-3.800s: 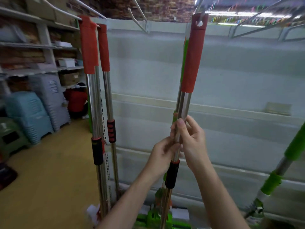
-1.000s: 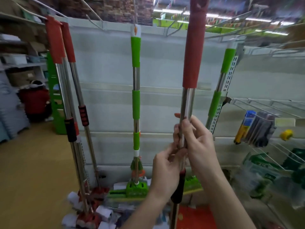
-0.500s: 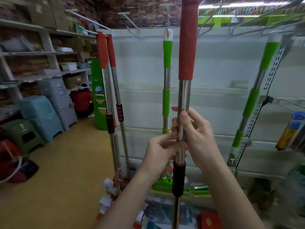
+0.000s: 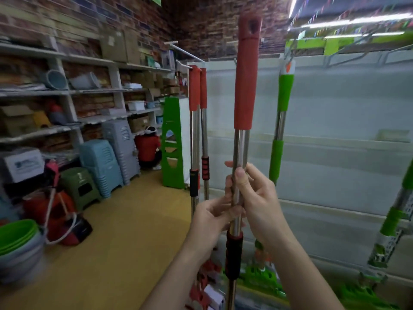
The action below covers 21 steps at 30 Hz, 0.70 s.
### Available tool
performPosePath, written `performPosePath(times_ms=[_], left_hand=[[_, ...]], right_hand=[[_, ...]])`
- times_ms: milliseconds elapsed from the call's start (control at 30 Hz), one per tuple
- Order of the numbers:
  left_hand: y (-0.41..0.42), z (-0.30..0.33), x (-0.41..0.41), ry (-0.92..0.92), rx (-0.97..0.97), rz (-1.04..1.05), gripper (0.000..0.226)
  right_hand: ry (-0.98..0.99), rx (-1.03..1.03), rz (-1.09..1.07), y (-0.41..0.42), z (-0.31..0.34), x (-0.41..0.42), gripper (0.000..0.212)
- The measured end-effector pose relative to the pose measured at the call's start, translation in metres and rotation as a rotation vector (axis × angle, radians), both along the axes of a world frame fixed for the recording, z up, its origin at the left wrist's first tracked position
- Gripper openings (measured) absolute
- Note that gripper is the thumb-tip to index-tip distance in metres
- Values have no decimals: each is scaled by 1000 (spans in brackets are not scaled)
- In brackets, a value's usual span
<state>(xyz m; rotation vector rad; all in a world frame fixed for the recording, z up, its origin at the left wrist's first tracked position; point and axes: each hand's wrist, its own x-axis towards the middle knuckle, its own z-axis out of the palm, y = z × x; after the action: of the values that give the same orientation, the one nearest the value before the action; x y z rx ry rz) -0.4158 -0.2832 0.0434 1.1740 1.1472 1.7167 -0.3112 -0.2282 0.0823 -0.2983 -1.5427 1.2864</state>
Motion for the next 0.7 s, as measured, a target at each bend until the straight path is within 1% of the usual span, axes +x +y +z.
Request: performPosePath(times_ms=[200, 333, 467, 700], left_hand=[[13, -2, -64, 32, -11, -15, 22], [22, -1, -112, 46, -23, -36, 19], [31, -2, -151, 47, -26, -59, 18], [51, -5, -195, 58, -48, -53, 18]], right_hand=[[-11, -31, -29, 7, 2, -65, 39], [-24, -49, -59, 13, 4, -111, 26], [-18, -57, -112, 21, 0, -153, 30], [-17, -80, -129, 44, -5, -197, 25]])
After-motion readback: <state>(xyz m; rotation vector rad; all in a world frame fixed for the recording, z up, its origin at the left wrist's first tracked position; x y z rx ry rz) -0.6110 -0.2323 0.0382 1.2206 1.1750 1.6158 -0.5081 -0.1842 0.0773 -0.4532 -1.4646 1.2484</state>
